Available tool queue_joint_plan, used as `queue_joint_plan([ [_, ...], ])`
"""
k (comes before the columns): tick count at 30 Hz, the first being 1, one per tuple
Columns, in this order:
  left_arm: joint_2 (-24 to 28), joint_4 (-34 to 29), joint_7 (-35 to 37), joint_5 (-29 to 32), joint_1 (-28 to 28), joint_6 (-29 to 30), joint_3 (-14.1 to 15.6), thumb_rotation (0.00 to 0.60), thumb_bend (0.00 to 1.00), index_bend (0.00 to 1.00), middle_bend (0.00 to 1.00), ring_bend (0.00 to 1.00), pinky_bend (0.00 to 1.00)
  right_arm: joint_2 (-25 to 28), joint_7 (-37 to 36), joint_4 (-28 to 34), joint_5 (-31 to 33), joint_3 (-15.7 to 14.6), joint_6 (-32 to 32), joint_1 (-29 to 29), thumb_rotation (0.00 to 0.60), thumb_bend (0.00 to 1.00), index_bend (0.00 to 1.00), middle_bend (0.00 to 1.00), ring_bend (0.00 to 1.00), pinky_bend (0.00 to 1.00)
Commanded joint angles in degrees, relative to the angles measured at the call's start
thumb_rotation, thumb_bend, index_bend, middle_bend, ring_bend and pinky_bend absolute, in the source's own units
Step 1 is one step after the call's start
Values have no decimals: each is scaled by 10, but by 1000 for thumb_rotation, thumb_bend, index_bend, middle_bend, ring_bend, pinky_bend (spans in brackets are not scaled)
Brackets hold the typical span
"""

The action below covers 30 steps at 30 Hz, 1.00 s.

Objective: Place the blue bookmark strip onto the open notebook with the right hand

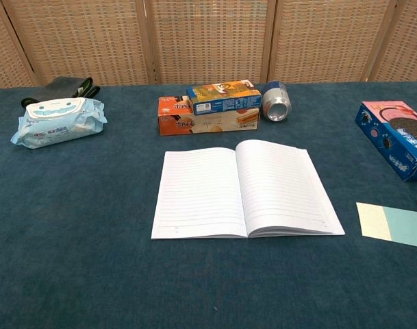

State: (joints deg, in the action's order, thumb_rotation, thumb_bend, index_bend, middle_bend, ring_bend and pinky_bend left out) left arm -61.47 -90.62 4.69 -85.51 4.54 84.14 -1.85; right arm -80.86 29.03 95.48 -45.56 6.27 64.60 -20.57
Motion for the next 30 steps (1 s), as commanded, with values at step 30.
queue_joint_plan([
  [30, 2, -1, 4, 1, 2, -4, 0, 600, 0, 0, 0, 0, 0, 87, -51, 105, -137, -5, 47, 6, 600, 345, 507, 0, 0, 0],
])
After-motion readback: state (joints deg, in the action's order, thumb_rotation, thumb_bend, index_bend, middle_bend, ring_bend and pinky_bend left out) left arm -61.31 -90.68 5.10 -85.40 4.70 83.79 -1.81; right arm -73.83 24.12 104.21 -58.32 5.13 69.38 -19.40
